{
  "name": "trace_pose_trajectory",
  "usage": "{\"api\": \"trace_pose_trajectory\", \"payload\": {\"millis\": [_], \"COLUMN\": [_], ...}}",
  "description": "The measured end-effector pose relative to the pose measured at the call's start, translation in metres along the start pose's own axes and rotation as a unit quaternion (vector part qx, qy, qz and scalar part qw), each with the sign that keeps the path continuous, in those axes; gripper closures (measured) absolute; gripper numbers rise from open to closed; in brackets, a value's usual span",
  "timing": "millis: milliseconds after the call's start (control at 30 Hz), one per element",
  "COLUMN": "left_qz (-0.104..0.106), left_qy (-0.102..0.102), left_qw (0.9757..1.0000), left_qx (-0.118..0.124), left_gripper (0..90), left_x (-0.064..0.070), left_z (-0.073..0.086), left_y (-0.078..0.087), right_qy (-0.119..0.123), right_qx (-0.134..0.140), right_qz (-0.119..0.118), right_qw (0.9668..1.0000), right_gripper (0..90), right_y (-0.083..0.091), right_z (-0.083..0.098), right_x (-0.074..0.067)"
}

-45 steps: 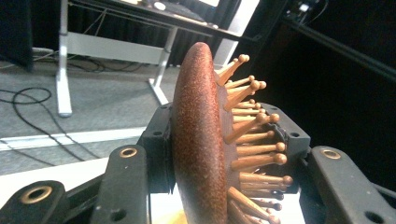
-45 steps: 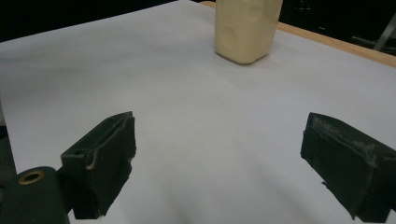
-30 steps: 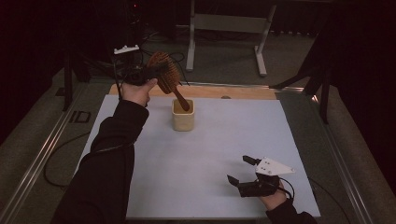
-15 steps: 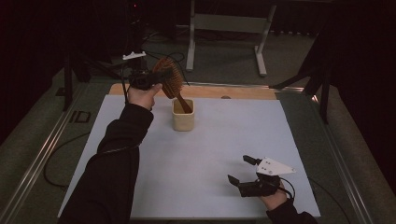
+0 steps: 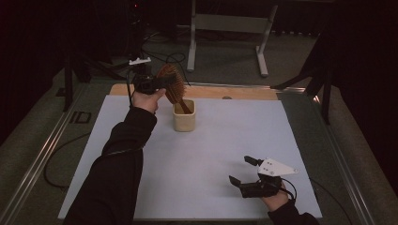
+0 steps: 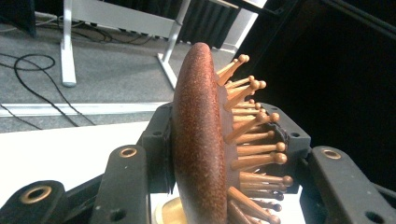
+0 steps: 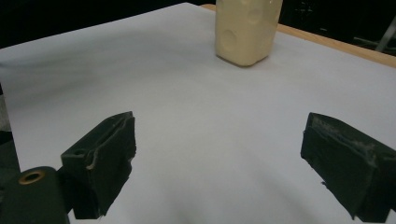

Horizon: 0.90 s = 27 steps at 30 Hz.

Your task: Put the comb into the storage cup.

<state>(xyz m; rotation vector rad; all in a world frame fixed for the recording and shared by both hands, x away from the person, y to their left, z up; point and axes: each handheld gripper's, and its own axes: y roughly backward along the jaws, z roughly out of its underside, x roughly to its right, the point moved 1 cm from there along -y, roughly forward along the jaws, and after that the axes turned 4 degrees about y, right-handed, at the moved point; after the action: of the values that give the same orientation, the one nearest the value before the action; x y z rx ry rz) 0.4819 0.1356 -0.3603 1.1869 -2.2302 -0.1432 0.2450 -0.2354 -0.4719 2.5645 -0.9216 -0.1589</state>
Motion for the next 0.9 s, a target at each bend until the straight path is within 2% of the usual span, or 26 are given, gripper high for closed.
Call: {"api": "trace_pose_trajectory", "payload": {"millis": [200, 900], "left_qz": [-0.001, 0.014], "left_qy": [0.007, 0.026], "left_qw": [1.0000, 0.9995], "left_qx": [-0.003, -0.014], "left_gripper": [52.9, 52.7], "left_x": [-0.004, -0.020], "left_z": [0.004, 0.018], "left_y": [-0.003, -0.016], "right_qy": [0.000, -0.004], "right_qx": [-0.001, -0.001], "right_qz": [0.000, 0.000], "right_qw": [1.0000, 1.0000], "right_gripper": [10.0, 10.1], "right_y": [0.000, 0.000], "right_z": [0.000, 0.001], "right_x": [0.000, 0.001]}}
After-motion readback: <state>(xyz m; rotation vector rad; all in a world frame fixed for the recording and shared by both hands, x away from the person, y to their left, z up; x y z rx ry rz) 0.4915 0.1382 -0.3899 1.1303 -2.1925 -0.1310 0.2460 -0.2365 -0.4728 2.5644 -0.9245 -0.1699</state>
